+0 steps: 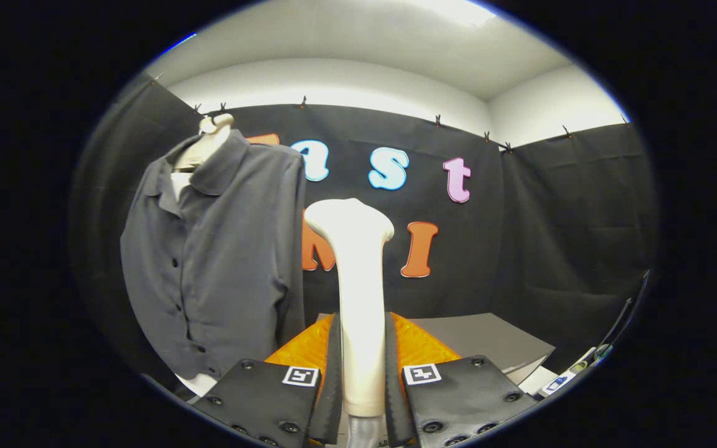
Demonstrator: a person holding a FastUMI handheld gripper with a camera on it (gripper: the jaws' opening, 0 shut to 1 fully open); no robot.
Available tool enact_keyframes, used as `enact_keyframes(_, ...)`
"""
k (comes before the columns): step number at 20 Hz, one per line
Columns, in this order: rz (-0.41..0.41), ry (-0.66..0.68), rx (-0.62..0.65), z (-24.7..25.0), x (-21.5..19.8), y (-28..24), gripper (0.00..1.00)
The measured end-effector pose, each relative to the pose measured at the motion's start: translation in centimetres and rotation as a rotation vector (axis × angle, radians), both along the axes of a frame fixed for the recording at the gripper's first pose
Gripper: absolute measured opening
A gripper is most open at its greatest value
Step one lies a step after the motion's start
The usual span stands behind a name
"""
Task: Iron the clothes twice with a garment steamer, once on the left side and once on the right side.
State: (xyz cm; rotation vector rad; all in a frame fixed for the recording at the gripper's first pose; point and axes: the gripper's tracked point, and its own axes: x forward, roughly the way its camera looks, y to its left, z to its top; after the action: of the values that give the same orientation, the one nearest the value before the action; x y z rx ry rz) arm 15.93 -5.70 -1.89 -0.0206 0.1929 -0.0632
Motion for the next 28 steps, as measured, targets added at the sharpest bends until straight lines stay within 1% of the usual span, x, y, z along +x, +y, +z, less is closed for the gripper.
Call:
enact_keyframes(4, 0.057, -0.066, 0.012, 2.4, -6.9, 3.2, 0.36)
enact_keyframes(6, 0.088, -0.107, 0.018, 3.9, -9.4, 4.3, 0.36)
enact_keyframes(8, 0.127, -0.134, 0.022, 4.8, -11.4, 5.9, 0.36)
enact_keyframes(12, 0.163, -0.184, 0.028, 5.8, -13.3, 9.7, 0.36)
enact_keyframes(15, 0.182, -0.195, 0.015, 6.0, -13.2, 13.5, 0.36)
enact_keyframes(19, 0.141, -0.2, -0.007, 5.7, -11.3, 17.4, 0.36)
enact_keyframes(24, 0.028, -0.18, -0.082, 3.7, -7.1, 19.4, 0.36)
enact_keyframes(28, -0.062, -0.158, -0.101, 1.4, -3.7, 19.4, 0.36)
